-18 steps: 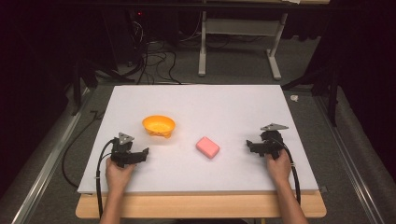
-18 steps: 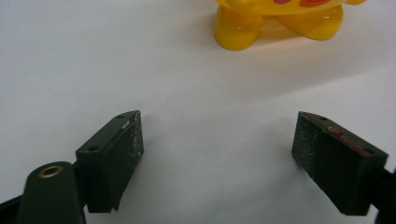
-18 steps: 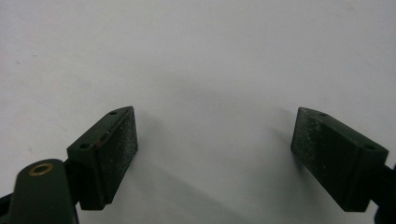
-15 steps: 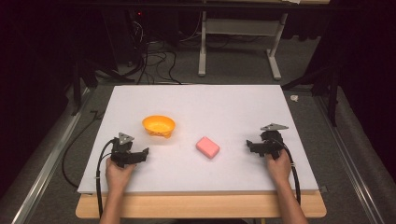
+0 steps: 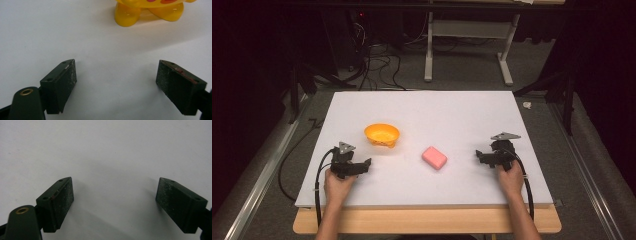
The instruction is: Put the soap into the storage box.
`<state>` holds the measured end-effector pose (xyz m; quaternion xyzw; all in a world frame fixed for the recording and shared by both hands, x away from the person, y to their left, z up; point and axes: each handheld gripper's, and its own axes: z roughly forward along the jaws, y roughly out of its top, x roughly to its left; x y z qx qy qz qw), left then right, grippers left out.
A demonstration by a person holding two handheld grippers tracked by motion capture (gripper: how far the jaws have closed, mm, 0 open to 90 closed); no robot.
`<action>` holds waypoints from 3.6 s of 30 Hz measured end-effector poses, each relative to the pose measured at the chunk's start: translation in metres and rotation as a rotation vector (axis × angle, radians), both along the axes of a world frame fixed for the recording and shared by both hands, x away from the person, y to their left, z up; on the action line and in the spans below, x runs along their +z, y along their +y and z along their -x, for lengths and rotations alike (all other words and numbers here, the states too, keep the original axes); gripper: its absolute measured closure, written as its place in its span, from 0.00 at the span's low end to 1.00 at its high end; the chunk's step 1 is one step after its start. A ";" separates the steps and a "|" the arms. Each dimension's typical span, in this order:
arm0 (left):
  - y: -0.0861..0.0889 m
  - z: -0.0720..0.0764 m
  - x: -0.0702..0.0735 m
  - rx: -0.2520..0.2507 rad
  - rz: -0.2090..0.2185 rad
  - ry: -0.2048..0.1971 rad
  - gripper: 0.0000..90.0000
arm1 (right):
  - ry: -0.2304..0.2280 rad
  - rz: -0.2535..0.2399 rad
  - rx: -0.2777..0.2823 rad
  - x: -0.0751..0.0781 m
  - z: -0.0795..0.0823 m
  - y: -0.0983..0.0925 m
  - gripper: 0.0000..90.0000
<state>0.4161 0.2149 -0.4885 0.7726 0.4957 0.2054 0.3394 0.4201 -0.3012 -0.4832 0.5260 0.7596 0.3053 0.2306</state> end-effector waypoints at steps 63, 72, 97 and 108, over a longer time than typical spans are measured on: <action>-0.067 0.033 0.067 -0.209 0.127 -0.075 0.17 | -0.003 0.005 0.004 0.000 0.001 0.001 0.18; -0.091 0.030 0.068 -0.268 0.142 -0.079 0.17 | -0.003 0.005 0.004 0.000 0.001 0.001 0.18; -0.157 0.012 0.048 -0.348 0.163 -0.037 0.17 | -0.003 0.004 0.005 0.000 0.000 0.000 0.18; -0.188 0.007 0.039 -0.385 0.115 -0.029 0.16 | -0.001 0.000 0.007 0.000 0.000 0.000 0.18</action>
